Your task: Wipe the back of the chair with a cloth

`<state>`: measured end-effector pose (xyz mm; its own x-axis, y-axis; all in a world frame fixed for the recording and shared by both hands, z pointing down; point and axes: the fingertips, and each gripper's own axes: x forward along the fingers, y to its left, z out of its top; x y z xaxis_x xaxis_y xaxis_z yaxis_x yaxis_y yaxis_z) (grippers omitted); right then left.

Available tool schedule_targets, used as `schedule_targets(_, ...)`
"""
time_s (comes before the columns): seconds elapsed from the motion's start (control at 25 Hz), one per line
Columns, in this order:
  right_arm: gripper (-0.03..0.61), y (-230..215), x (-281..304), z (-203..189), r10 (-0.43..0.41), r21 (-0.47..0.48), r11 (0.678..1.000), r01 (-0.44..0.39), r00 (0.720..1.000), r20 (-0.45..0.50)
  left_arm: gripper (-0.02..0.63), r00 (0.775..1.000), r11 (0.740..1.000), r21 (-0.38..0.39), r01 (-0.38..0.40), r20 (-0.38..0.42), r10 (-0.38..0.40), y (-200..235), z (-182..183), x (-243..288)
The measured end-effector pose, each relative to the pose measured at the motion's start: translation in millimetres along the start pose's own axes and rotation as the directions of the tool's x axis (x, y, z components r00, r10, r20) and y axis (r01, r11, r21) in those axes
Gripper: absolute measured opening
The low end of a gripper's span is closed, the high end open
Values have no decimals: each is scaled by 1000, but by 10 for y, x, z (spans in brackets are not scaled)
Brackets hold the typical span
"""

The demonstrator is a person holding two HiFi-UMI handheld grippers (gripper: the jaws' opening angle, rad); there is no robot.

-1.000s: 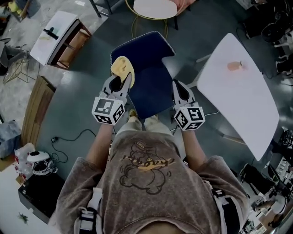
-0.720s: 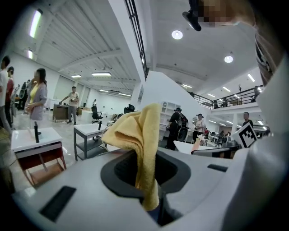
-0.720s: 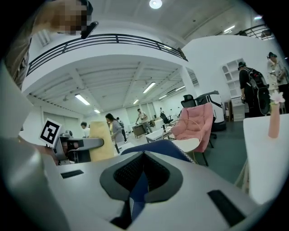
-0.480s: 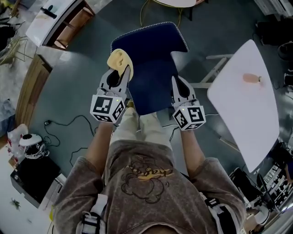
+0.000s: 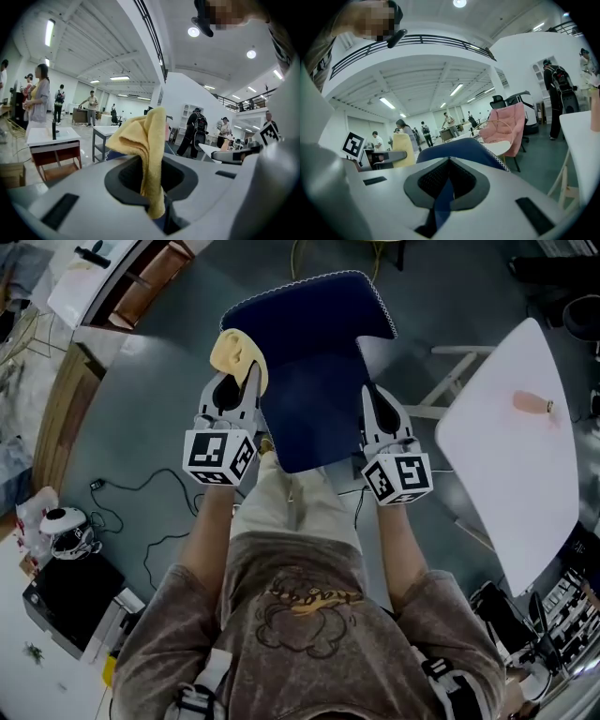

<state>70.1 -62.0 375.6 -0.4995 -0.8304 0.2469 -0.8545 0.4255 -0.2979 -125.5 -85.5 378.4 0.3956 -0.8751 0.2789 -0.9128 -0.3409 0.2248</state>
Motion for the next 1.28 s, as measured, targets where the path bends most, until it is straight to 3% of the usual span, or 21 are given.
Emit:
schedule_targets(0.24, 25, -11, -10, -57, 0, 5, 1000, 0, 1000, -8, 57, 998, 998, 35, -57, -2, 57, 213, -19, -83)
schedule_targets(0.84, 25, 71, -45, -126, -6, 17, 1000, 6, 1000, -10, 57, 978, 980, -23, -200, -64, 198, 770, -444, 150)
schedule_targets(1.28, 25, -42, -75, -246, -30, 34, 999, 31, 999, -26, 57, 985, 988, 37, -147, -89, 150, 668, -518, 688)
